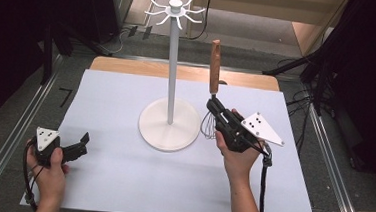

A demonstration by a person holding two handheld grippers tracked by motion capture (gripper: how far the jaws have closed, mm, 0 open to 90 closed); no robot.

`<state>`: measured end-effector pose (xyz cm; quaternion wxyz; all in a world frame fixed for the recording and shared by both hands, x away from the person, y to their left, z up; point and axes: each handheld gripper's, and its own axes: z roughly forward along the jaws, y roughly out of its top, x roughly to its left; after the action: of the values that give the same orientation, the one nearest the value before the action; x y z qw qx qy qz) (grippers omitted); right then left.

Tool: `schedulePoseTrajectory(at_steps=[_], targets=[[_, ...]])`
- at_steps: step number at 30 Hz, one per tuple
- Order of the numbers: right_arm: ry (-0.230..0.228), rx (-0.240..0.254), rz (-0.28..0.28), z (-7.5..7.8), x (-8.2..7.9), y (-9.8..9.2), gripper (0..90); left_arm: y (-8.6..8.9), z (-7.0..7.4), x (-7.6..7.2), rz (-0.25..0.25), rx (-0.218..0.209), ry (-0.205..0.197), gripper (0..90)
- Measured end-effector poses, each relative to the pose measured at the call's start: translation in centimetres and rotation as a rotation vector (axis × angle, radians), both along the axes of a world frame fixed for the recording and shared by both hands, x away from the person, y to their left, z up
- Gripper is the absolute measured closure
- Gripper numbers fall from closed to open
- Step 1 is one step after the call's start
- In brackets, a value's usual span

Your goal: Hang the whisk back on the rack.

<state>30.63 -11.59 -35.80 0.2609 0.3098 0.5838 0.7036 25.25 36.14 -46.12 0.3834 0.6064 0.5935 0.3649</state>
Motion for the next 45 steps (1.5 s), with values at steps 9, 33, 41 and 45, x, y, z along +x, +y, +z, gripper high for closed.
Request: schedulePoseTrajectory(at_steps=[9,33,41,45], targets=[[-0.041,0.007,0.027,1.5,0.5,1.0,84.5,0.0,0.0,0.0,0.002,-0.002,0.0,0.6],[-0.06,0.044,0.084,3.0,2.2,1.8,84.4,0.0,0.0,0.1,0.0,-0.008,-0.006,0.6],[-0.063,0.049,0.097,3.4,2.6,2.1,84.4,0.1,0.0,0.1,-0.001,-0.008,-0.003,0.6],[-0.059,0.053,0.101,3.3,2.8,2.2,84.4,0.1,0.0,0.0,-0.002,-0.007,-0.003,0.6]])
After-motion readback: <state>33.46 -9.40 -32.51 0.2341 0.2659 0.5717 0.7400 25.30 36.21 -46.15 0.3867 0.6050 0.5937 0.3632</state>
